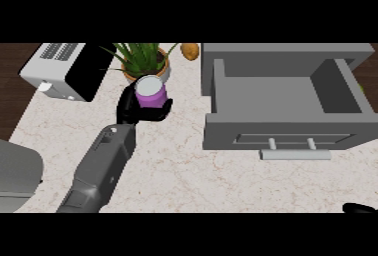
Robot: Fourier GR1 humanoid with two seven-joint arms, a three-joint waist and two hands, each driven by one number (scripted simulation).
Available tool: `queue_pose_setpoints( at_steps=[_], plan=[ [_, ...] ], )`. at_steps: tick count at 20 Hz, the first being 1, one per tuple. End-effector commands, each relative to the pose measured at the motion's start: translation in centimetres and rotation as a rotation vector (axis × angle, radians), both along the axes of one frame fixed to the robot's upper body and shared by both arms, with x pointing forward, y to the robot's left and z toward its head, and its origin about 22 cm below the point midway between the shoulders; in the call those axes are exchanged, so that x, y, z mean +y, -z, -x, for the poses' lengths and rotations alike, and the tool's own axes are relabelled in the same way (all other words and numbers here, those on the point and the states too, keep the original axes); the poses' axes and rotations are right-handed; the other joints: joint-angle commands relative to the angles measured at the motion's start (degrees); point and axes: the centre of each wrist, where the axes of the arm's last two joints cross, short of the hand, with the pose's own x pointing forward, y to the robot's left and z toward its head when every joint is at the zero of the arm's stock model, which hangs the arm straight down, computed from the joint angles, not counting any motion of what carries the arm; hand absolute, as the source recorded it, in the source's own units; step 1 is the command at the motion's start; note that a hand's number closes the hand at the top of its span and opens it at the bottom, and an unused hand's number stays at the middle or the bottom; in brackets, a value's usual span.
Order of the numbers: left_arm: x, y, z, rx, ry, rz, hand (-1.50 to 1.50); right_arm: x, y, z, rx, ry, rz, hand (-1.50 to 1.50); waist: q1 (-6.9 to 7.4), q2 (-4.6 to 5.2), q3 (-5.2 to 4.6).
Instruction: Pick up the can, place it into the drawer and close the drawer
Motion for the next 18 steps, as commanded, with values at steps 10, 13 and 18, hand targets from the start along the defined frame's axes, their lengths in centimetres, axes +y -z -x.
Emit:
queue_pose_setpoints(
  at_steps=[10,13,18],
  plan=[
    [-7.2,-14.3,-2.1,-0.052,0.109,-0.032,1.50,0.1,0.3,0.2,0.011,0.006,0.003,-1.50,-0.22,0.00,0.00],
    [-9.4,-16.1,-1.3,-0.067,0.108,-0.041,1.50,-0.4,0.1,0.1,0.004,-0.009,0.017,-1.50,-0.59,0.05,0.00],
    [-12.5,-22.0,-1.9,-0.061,0.121,-0.076,1.50,0.2,-1.2,-0.3,-0.001,0.016,0.018,-1.50,-0.79,0.20,-0.01]
  ],
)
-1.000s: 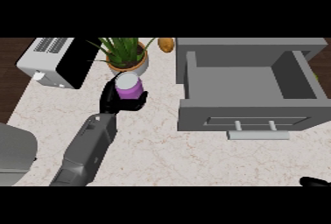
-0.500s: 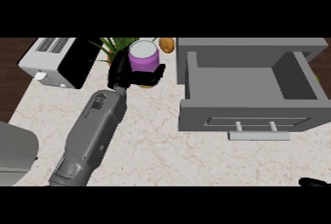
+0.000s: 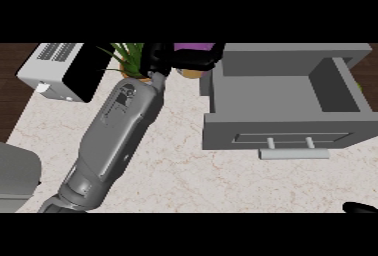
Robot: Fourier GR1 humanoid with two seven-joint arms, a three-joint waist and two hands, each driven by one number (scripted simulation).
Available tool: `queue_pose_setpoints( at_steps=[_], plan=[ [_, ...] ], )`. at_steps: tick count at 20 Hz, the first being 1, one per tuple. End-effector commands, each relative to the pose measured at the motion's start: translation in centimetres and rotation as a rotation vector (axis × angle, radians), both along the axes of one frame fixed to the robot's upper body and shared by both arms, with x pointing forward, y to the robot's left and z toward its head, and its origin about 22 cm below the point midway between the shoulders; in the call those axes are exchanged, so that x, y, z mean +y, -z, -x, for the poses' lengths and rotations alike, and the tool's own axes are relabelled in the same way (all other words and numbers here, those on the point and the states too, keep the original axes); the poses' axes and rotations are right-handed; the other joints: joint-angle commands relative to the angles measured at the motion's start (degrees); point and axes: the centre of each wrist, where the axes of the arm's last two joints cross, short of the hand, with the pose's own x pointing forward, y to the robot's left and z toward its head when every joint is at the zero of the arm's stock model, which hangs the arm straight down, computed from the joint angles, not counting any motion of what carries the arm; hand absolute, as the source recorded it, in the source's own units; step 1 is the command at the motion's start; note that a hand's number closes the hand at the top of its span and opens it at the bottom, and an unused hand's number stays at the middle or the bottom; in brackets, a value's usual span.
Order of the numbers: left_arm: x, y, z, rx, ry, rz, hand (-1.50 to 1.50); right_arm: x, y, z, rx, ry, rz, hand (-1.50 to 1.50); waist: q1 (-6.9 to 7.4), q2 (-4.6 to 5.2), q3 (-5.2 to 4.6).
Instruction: Pick up the can, place it into the drawer and close the drawer
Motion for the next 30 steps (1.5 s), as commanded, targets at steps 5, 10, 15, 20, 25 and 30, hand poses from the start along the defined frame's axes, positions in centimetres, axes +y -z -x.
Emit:
queue_pose_setpoints(
  at_steps=[5,10,15,20,25,30],
  plan=[
    [-4.4,-8.4,-1.1,0.008,0.005,-0.051,1.50,0.5,-1.2,-0.3,-0.018,0.006,-0.014,-1.50,-0.75,0.36,0.01],
    [-6.6,-8.8,-1.6,0.010,-0.002,-0.067,1.50,1.9,-1.8,-2.0,-0.030,-0.024,-0.014,-1.50,-1.52,0.67,0.01],
    [-7.9,-9.2,-1.7,0.022,0.007,-0.126,1.50,-0.9,-2.2,-0.9,-0.046,0.003,0.018,-1.50,-1.98,0.60,0.06],
    [-9.0,-10.1,-1.9,0.031,-0.042,-0.132,1.50,1.3,-2.2,0.1,-0.032,-0.040,0.000,-1.50,-3.17,0.79,0.07],
    [-9.7,-10.1,-2.0,0.002,-0.050,-0.182,1.50,0.8,-2.3,-2.0,-0.018,-0.059,0.010,-1.50,-4.13,1.27,0.13],
    [-9.8,-10.7,-2.3,0.009,-0.162,-0.158,-1.50,0.8,-2.0,-1.9,-0.028,-0.067,0.019,-1.50,-5.02,1.57,0.19]
  ],
)
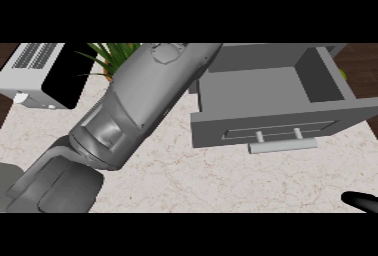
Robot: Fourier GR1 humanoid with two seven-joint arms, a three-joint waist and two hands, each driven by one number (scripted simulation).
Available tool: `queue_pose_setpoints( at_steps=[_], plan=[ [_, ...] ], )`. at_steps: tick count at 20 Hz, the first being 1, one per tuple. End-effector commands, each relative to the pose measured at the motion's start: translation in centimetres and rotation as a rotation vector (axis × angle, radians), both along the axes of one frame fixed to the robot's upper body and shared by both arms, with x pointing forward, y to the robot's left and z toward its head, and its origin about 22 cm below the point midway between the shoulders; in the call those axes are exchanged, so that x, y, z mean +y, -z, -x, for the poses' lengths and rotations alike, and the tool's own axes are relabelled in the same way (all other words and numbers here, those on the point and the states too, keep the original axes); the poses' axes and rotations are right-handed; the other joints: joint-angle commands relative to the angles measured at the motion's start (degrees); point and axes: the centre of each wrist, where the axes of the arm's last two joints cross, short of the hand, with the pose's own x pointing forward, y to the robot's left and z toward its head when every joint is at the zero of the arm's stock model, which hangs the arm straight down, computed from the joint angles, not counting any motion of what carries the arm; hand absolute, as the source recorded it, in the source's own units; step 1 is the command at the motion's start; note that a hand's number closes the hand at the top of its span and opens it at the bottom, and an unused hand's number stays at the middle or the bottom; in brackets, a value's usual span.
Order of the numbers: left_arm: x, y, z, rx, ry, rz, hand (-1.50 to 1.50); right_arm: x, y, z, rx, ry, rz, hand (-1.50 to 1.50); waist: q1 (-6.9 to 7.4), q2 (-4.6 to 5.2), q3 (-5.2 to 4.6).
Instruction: Pick up the can, place it into the drawer and close the drawer
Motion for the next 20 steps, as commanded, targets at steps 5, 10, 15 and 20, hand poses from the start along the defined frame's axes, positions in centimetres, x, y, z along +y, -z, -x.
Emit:
queue_pose_setpoints(
  at_steps=[5,10,15,20],
  plan=[
    [0.3,1.1,-0.5,-0.028,-0.112,-0.001,-1.50,0.0,-0.3,-0.8,-0.004,-0.013,0.004,-1.50,-0.93,0.33,0.04],
    [0.5,1.3,-0.7,-0.034,-0.116,0.010,-1.50,0.3,-1.3,-1.9,-0.028,-0.018,0.150,-1.50,-0.57,0.74,0.01],
    [-0.2,-0.1,-0.3,-0.023,-0.113,0.061,-1.50,0.7,-2.5,-1.7,-0.091,-0.018,0.285,-1.50,-0.98,0.44,-0.01],
    [0.0,-0.2,-0.4,-0.023,-0.108,0.130,-1.50,2.0,-3.0,-4.4,-0.119,-0.028,0.465,-1.50,0.44,0.99,-0.06]
  ],
)
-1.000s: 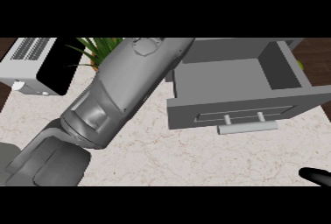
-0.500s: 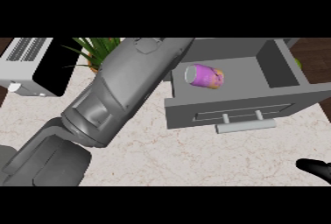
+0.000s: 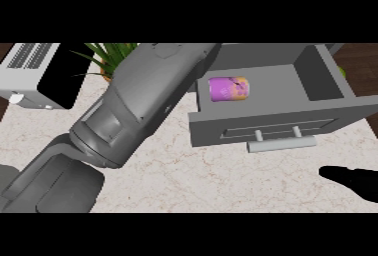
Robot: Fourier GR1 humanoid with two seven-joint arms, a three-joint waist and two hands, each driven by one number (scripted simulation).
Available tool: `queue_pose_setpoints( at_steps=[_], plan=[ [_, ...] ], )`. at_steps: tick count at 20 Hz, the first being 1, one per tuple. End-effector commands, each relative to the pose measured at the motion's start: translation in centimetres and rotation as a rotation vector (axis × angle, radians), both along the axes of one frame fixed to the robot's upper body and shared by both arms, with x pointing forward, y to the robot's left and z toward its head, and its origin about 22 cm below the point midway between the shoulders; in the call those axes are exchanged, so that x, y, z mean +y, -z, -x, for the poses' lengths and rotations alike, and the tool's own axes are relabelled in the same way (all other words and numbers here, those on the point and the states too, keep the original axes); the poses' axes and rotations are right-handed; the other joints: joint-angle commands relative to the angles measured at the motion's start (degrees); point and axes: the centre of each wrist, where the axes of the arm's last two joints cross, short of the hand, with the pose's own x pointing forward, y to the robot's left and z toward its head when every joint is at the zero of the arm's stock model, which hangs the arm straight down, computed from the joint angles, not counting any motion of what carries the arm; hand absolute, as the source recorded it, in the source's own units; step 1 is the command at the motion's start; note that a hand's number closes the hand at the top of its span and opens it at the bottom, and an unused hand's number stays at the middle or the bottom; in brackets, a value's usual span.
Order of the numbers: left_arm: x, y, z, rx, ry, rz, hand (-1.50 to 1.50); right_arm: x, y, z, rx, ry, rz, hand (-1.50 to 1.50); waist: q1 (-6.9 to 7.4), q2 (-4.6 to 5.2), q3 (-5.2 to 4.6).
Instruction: Pick up the can, place it into the drawer and close the drawer
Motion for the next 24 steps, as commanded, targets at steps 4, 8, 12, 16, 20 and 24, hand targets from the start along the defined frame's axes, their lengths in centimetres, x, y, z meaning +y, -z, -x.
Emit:
queue_pose_setpoints(
  at_steps=[4,8,12,16,20,24],
  plan=[
    [0.4,0.7,-0.2,0.007,0.004,0.053,-1.50,0.9,0.6,-2.6,-0.006,0.028,0.287,-1.50,1.73,-0.26,-0.03],
    [-0.3,-1.2,0.0,-0.021,-0.006,0.043,-1.50,3.2,3.6,-4.1,-0.004,0.030,0.387,-1.50,2.54,-0.19,0.01],
    [0.3,-0.2,-0.4,-0.017,0.008,-0.003,-1.50,4.2,4.8,-7.6,0.017,0.082,0.468,-1.50,4.97,-0.78,-0.08],
    [0.0,-0.4,-0.2,-0.022,0.001,-0.004,-1.50,5.1,7.6,-9.6,0.037,0.086,0.592,-1.50,5.10,-1.00,-0.07],
    [1.2,0.2,-0.6,0.002,0.032,0.026,-1.50,6.0,8.8,-12.2,0.051,0.123,0.695,-1.50,6.33,-1.27,-0.13],
    [2.7,-1.4,-1.4,-0.020,-0.013,0.037,-1.50,6.7,10.7,-14.4,0.027,0.098,0.725,-1.50,5.60,-0.91,-0.06]
  ],
)
